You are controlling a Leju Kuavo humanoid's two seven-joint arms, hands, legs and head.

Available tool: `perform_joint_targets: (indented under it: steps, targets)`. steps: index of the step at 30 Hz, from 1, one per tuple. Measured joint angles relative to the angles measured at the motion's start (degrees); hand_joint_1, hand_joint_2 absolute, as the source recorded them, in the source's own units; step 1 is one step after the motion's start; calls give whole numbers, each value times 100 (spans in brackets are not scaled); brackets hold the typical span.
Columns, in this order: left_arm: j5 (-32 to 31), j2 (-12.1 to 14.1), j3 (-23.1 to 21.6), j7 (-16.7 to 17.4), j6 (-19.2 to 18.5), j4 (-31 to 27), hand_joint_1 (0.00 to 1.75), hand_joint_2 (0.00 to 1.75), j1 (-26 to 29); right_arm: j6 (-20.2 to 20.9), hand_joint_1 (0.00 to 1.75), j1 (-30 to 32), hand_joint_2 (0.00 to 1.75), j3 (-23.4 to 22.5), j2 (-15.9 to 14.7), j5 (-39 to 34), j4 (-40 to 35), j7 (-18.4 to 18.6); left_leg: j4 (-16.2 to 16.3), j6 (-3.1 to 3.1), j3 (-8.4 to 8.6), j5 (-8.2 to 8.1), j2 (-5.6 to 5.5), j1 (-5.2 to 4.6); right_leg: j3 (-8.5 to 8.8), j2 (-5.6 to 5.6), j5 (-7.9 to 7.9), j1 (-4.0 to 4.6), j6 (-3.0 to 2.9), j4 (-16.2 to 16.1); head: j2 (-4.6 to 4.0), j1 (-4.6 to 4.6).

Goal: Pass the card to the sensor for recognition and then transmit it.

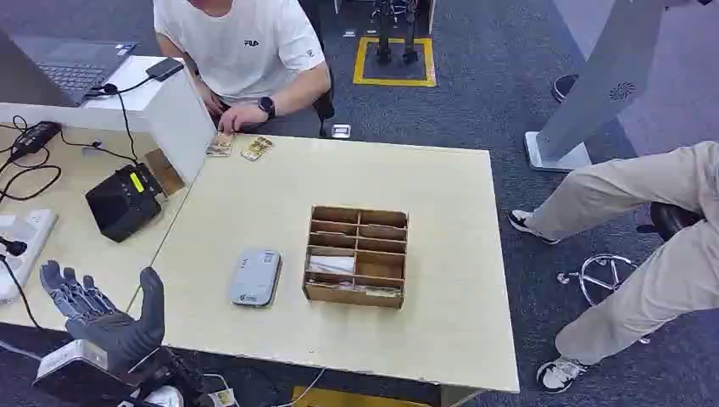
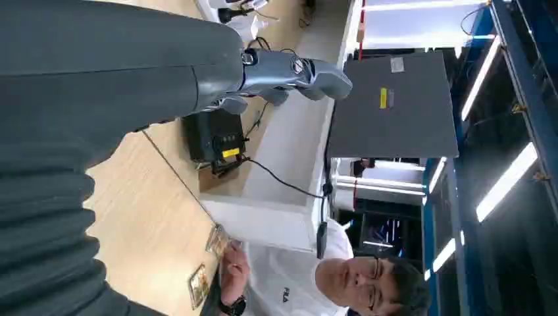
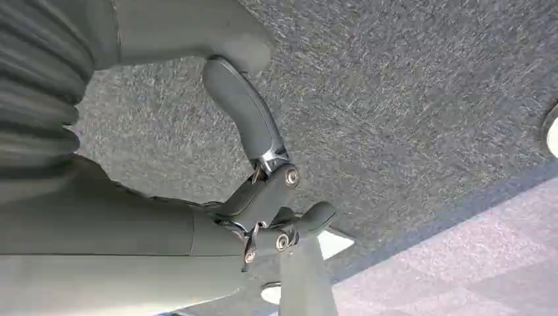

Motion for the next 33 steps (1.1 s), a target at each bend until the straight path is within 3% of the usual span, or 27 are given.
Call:
perform_joint_targets:
  steps: [3, 6, 7, 9, 15, 16, 28, 33]
  targets:
    - [-351, -2, 2, 0, 9, 0, 0, 175, 0, 0, 0, -2, 175, 0, 0, 35, 9, -6, 0, 0, -1, 0, 0, 0, 0, 0, 0, 0, 0, 0, 0, 0]
    - [-1751, -18, 92, -7, 22, -35, 0, 175, 15, 0, 0, -7, 175, 0, 0, 140, 31, -13, -1, 0, -2, 0, -1, 1, 2, 0, 0, 0, 0, 1, 0, 0]
    - [-2196, -24, 182, -9, 26, -66, 0, 0, 30, 0, 0, -10, 175, 0, 0, 211, 44, -41, -1, 0, 1, 0, 0, 0, 2, 2, 0, 0, 0, 1, 0, -2]
    - [-2617, -48, 368, -7, 33, -96, 0, 0, 61, 0, 0, -14, 175, 0, 0, 367, 57, -125, -1, 0, 3, 0, 1, 0, 1, 2, 0, 0, 0, 1, 0, 0]
    - [-2832, -70, 529, -7, 39, -83, 0, 0, 81, 0, 0, -27, 175, 2, 0, 533, 63, -223, -1, 0, 3, 0, 0, 1, 2, 1, 0, 0, 0, 1, 0, 0]
    - [-2921, -72, 551, -7, 39, -70, 0, 175, 82, 0, 0, -29, 175, 4, 0, 551, 66, -234, -1, 0, 4, 0, 0, 1, 2, 2, 0, 0, 0, 0, 0, -2]
    - [-4802, -46, 1065, 7, 37, 501, 0, 175, -364, 0, 0, -92, 175, 7, 0, 855, 194, -411, -1, -4, 8, 3, 1, 1, 3, 2, 0, 0, -1, 1, 0, 0]
    - [-5971, 6, 1392, 247, 39, 706, 0, 175, -809, 0, 0, -122, 175, 7, 0, 973, 273, -533, -1, -11, 8, 8, 1, 2, 3, 2, 3, 0, -4, 2, 0, 0]
